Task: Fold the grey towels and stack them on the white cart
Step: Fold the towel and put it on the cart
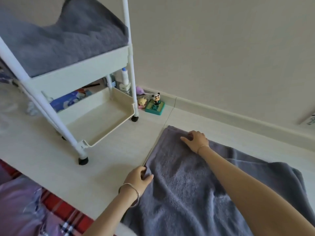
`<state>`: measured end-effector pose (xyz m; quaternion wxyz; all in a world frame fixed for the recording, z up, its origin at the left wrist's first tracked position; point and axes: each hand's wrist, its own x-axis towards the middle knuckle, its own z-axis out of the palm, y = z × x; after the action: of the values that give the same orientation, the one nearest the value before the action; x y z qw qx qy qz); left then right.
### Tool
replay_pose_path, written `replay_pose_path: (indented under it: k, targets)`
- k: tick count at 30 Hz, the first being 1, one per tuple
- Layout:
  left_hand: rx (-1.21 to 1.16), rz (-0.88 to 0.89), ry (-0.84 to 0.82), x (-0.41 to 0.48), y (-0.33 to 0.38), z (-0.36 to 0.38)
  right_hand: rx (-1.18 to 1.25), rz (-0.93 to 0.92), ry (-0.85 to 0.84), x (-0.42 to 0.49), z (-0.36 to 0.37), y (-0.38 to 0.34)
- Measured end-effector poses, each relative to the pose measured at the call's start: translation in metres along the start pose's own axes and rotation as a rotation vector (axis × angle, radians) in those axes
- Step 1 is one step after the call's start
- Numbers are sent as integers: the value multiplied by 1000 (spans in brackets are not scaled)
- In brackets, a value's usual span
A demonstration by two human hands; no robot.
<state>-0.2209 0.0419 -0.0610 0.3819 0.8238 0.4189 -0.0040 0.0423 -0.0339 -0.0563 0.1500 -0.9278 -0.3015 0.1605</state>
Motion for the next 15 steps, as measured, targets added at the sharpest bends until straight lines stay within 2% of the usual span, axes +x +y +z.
replay_pose_path:
  k: [3, 5, 7, 11, 15]
  targets:
    - [-38, 50, 37, 4, -3, 4, 97, -70, 31, 8, 1, -6]
    - [-46, 68, 73, 6, -5, 6, 271, -106, 204, 9, 1, -11]
    - [-45, 65, 119, 9, -9, 7, 318, -66, 330, 10, 0, -13]
    - [-22, -5, 149, 13, -9, 9, 118, 82, 169, 20, 12, -13]
    - [-11, -4, 157, 12, -7, 8, 34, 80, 201, 25, 14, -17]
